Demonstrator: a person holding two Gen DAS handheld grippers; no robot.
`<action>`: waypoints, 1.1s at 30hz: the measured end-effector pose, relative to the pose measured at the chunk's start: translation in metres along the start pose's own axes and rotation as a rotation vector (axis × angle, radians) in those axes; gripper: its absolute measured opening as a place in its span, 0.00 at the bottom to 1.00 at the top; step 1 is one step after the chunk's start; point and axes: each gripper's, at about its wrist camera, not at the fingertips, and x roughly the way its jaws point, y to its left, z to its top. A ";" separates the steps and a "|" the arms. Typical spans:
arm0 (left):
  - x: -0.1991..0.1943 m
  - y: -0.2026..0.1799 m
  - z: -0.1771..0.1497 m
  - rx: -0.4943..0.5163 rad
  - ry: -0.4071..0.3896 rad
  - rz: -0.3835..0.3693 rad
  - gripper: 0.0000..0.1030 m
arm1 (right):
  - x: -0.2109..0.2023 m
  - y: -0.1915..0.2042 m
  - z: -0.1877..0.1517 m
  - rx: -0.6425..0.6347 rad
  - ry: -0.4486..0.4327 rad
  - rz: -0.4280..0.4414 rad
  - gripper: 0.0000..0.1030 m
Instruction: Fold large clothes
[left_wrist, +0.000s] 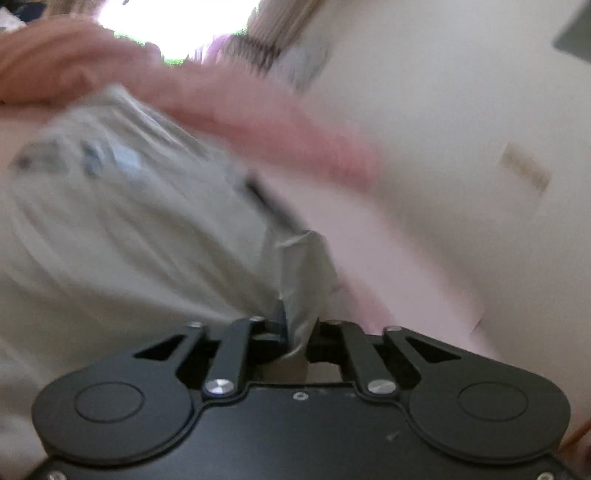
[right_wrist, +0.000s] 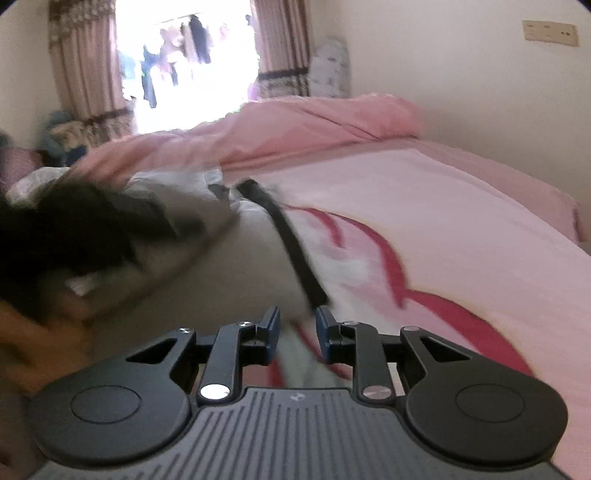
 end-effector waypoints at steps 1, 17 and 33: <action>0.006 -0.001 -0.005 0.048 0.007 0.012 0.32 | -0.001 -0.003 0.001 0.013 0.002 0.005 0.28; -0.143 0.070 -0.039 0.198 -0.054 0.328 0.65 | 0.066 0.025 0.032 0.313 0.072 0.301 0.70; -0.105 0.070 -0.039 0.173 -0.019 0.380 0.68 | 0.051 -0.016 0.049 0.398 -0.053 0.298 0.03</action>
